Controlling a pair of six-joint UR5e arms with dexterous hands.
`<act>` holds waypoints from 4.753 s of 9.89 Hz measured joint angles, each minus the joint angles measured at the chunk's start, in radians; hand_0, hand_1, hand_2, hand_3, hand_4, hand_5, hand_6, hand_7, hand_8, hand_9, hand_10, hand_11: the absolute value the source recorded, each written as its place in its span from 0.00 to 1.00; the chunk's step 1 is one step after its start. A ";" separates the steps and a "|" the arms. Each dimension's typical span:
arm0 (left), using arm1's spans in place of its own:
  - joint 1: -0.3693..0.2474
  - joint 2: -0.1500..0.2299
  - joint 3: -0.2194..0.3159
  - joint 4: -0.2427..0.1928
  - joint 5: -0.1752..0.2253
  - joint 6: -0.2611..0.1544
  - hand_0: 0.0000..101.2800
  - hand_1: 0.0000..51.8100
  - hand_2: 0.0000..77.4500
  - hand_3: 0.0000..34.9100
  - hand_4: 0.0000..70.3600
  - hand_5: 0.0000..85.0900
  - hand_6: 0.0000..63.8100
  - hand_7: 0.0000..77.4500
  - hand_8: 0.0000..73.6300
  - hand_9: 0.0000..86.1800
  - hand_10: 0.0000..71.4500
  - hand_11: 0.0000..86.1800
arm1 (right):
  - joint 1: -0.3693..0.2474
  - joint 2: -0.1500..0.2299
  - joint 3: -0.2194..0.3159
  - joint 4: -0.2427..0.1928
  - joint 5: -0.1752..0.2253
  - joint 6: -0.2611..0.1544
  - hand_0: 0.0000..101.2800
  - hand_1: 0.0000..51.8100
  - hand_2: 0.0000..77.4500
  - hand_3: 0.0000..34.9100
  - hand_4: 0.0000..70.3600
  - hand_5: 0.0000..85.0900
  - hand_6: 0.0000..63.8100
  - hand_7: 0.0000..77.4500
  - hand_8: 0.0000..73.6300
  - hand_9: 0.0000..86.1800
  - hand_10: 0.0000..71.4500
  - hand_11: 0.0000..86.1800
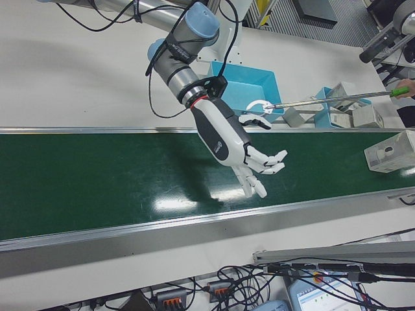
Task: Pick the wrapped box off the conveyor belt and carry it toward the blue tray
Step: 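Lower the right hand toward the conveyor belt surface, then hold the open right hand in the path of the approaching wrapped box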
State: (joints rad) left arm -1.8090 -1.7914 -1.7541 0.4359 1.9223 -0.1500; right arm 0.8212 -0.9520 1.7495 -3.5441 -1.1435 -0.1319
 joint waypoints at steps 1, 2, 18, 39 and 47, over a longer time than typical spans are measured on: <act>0.000 0.000 0.000 0.000 0.000 0.000 0.00 0.00 0.01 0.00 0.00 0.01 0.00 0.00 0.00 0.00 0.01 0.00 | 0.014 0.006 -0.037 0.008 -0.022 0.050 0.54 0.44 0.34 0.40 0.29 0.40 0.15 0.39 0.03 0.08 0.00 0.02; 0.000 0.000 0.000 0.000 0.000 0.000 0.00 0.00 0.01 0.00 0.00 0.01 0.00 0.00 0.00 0.00 0.01 0.00 | 0.020 0.015 -0.058 0.016 -0.036 0.081 0.54 0.44 0.34 0.40 0.29 0.40 0.15 0.39 0.03 0.08 0.00 0.02; 0.000 0.000 0.000 0.000 0.000 0.000 0.00 0.00 0.01 0.00 0.00 0.01 0.00 0.00 0.00 0.00 0.00 0.00 | 0.035 -0.128 0.205 -0.097 -0.041 -0.012 0.47 0.32 0.23 0.39 0.15 0.35 0.08 0.30 0.01 0.05 0.00 0.02; 0.000 0.000 0.000 0.000 0.000 0.000 0.00 0.00 0.01 0.00 0.00 0.01 0.00 0.00 0.00 0.00 0.00 0.00 | 0.029 -0.036 0.047 -0.121 -0.045 -0.003 0.49 0.35 0.25 0.41 0.19 0.38 0.09 0.30 0.01 0.06 0.00 0.03; 0.000 0.000 0.000 0.000 0.000 0.000 0.00 0.00 0.01 0.00 0.00 0.01 0.00 0.00 0.00 0.00 0.00 0.00 | 0.025 -0.040 0.047 -0.111 -0.046 0.006 0.49 0.35 0.27 0.38 0.17 0.38 0.09 0.31 0.01 0.06 0.02 0.03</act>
State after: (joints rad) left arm -1.8089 -1.7914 -1.7541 0.4359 1.9222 -0.1500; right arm 0.8462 -0.9923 1.7967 -3.6548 -1.1891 -0.1258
